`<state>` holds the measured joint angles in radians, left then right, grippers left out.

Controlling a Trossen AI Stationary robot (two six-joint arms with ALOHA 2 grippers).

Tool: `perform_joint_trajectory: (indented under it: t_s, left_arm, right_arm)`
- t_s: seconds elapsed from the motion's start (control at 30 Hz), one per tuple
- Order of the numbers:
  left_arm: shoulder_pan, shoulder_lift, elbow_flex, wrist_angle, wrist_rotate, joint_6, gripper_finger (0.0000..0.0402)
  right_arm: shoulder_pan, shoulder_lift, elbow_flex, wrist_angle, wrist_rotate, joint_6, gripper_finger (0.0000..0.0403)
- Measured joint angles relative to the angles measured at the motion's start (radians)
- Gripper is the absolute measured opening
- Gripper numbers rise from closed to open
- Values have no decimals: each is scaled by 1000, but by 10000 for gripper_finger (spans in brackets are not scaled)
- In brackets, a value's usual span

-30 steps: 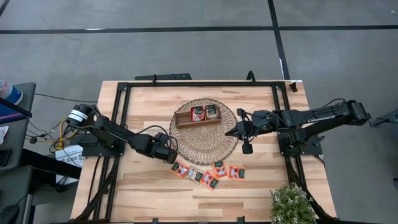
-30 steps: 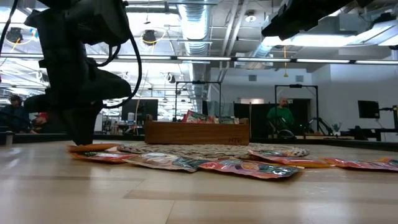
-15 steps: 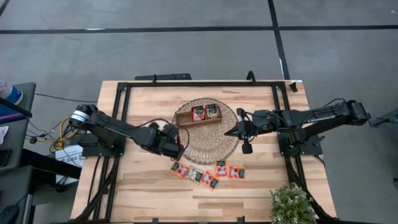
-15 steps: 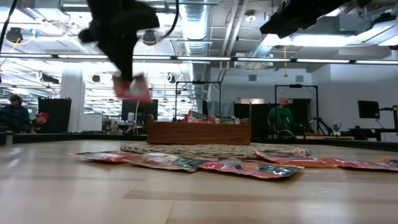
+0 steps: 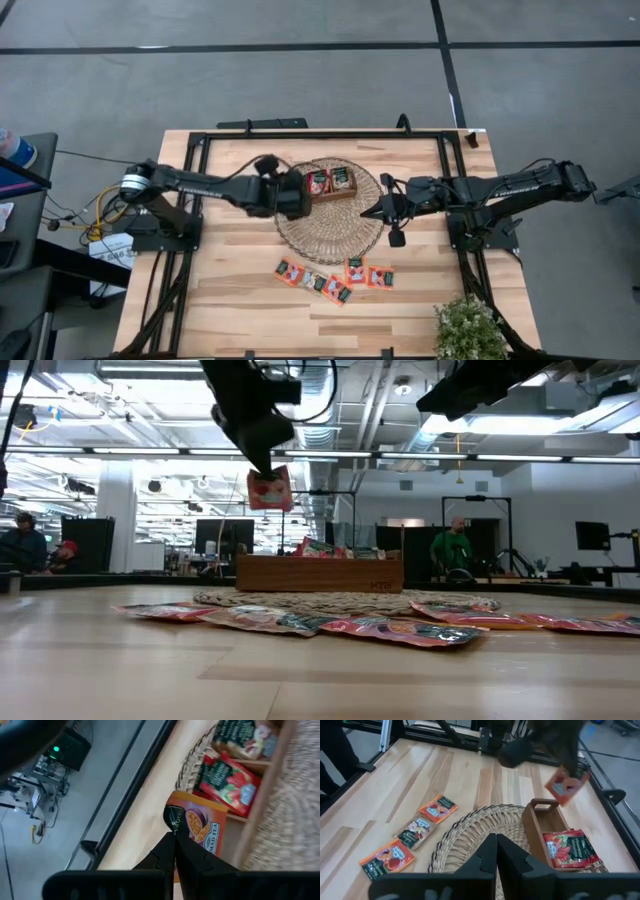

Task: Pick & Place Tea
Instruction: Put the orange tea bag into the left side of the wooden organizer

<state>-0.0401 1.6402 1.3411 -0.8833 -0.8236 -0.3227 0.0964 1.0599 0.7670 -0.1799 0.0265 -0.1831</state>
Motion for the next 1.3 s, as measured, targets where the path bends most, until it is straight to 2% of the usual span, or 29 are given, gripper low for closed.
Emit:
perform_joint_trajectory:
  t_s: [0.17, 0.47, 0.6, 0.93, 1.17, 1.3]
  left_arm:
    - [82, 27, 0, 70, 49, 118, 0]
    - [154, 152, 1, 131, 110, 183, 0]
    - [176, 193, 1, 119, 112, 179, 0]
    - [185, 188, 1, 35, 146, 102, 0]
    - [184, 188, 1, 39, 150, 97, 1]
    - [184, 188, 1, 40, 146, 118, 17]
  right_arm:
    - [0, 0, 0, -29, 0, 9, 0]
    - [0, 0, -5, -47, 0, 26, 0]
    - [5, 0, -5, -51, 1, 26, 0]
    - [9, 0, -5, -68, 0, 29, 0]
    - [9, 0, -5, -71, 0, 34, 0]
    - [9, 0, -5, -72, 0, 34, 0]
